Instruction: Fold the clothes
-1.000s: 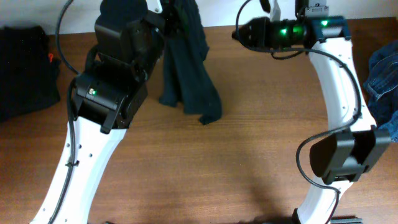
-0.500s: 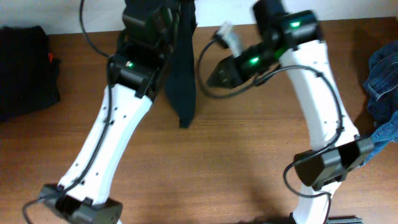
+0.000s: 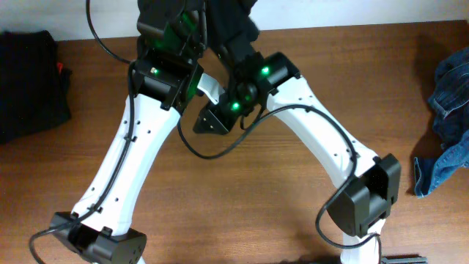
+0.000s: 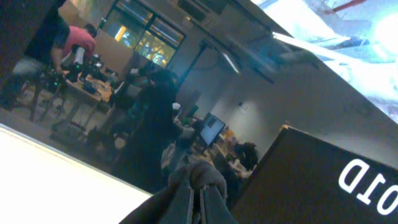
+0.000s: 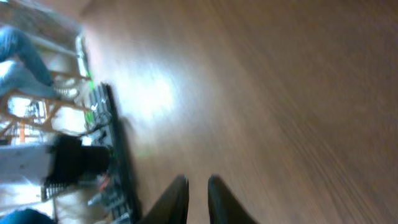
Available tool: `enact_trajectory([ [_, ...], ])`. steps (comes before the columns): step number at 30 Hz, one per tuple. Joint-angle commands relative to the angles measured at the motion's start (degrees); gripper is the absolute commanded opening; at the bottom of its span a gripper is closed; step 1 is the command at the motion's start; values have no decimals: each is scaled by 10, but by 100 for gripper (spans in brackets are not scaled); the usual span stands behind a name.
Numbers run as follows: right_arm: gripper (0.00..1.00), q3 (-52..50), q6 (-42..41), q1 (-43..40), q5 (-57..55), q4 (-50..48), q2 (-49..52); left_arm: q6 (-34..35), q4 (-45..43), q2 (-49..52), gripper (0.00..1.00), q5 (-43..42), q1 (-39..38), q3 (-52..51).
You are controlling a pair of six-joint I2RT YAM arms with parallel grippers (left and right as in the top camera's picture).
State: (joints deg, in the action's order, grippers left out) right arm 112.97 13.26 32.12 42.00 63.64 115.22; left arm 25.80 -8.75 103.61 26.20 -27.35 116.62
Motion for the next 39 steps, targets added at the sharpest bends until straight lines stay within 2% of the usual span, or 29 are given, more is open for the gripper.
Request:
enact_trajectory([
  [1,17,-43,-84,-7,-45,-66,-4,3,17,-28,0,-4,-8,26],
  [6,17,-81,-152,-7,-143,-168,-3,3,94,-74,0,-12,-39,27],
  [12,18,-86,-186,-7,-199,-226,-3,3,177,-120,1,-46,-72,27],
  [13,22,-86,-188,-7,-207,-232,-3,3,190,-126,0,-46,-77,27],
  [18,28,-86,-187,-15,-242,-243,-3,3,252,-148,0,-45,-98,27],
  [25,30,-86,-180,-74,-277,-220,-3,3,346,-168,0,-43,-100,27],
  [28,34,-86,-179,-107,-275,-219,-3,3,390,-169,0,-43,-100,27],
  [35,38,-86,-101,-151,-253,-202,-3,3,482,-169,0,-39,-100,27],
  [39,45,-86,-43,-171,-258,-185,-3,3,534,-169,0,51,-100,27],
])
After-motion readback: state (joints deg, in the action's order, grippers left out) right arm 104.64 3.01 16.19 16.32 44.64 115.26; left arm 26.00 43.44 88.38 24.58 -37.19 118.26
